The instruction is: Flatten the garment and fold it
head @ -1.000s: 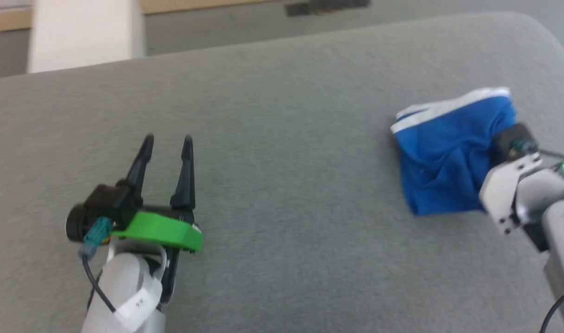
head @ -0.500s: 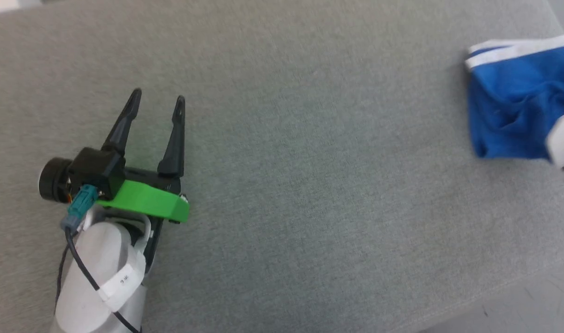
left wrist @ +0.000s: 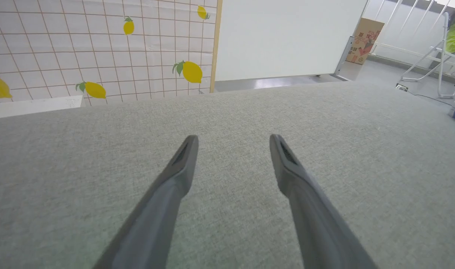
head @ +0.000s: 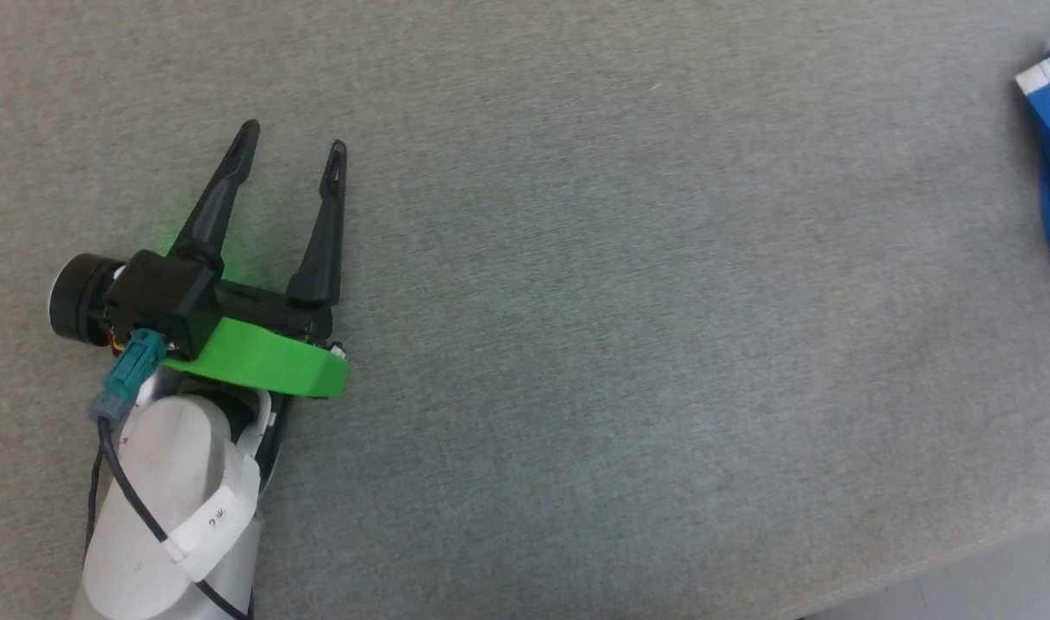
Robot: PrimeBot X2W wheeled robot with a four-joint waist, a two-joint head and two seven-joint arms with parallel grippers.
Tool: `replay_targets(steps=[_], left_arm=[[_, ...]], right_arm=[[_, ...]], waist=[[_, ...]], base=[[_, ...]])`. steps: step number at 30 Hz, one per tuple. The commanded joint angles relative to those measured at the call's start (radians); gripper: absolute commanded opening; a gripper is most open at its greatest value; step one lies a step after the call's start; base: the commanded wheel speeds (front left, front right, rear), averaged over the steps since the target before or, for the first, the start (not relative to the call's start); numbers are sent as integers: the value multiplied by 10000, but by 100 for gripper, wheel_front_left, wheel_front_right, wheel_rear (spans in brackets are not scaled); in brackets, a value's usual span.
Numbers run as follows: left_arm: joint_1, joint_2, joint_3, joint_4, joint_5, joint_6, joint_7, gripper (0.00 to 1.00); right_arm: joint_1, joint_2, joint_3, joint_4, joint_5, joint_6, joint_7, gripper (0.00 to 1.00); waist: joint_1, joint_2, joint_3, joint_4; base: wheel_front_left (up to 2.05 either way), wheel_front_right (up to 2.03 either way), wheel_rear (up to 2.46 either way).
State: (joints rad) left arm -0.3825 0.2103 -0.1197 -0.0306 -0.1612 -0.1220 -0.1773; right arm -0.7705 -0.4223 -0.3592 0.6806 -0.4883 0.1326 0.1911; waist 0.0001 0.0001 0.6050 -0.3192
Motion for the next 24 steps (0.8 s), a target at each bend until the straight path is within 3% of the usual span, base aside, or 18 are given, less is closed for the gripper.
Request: replay_targets(steps=[1, 2, 3, 4, 15, 20, 24], left_arm=[[-53, 116, 24, 126, -69, 53, 14, 100], [-44, 119, 19, 158, -79, 61, -7, 100], [-31, 116, 21, 190, -90, 75, -29, 100], [-10, 103, 13, 242, -108, 84, -61, 100], [416, -461, -64, 1248, -560, 153, -653, 100], [776, -809, -29, 1880, -788, 182, -799, 100], [1069, -1021, 133, 2189, -927, 240, -836, 100]], right_arm=[[-190, 83, -175, -66, -166, -19, -131, 30], [-194, 124, -315, -70, -275, -19, -166, 58], [-195, 162, -438, -80, -342, -19, -197, 95], [-181, 198, -588, -105, -435, -19, -242, 100], [362, 435, -1098, -806, -396, -19, -1449, 100], [994, 884, -663, -1385, 829, -19, -2327, 100], [1942, 1424, 330, -2317, 2272, -19, -2942, 100]], waist=[[-1, -1, 50, 152], [-1, -1, 18, 179], [-1, -1, -23, 195], [-1, -1, -101, 220], [-1, -1, -1815, 569], [-1, -1, -2912, 998], [-1, -1, -3631, 1423]], base=[[0, 0, 0], [0, 0, 0], [0, 0, 0], [0, 0, 0], [0, 0, 0], [0, 0, 0], [0, 0, 0]])
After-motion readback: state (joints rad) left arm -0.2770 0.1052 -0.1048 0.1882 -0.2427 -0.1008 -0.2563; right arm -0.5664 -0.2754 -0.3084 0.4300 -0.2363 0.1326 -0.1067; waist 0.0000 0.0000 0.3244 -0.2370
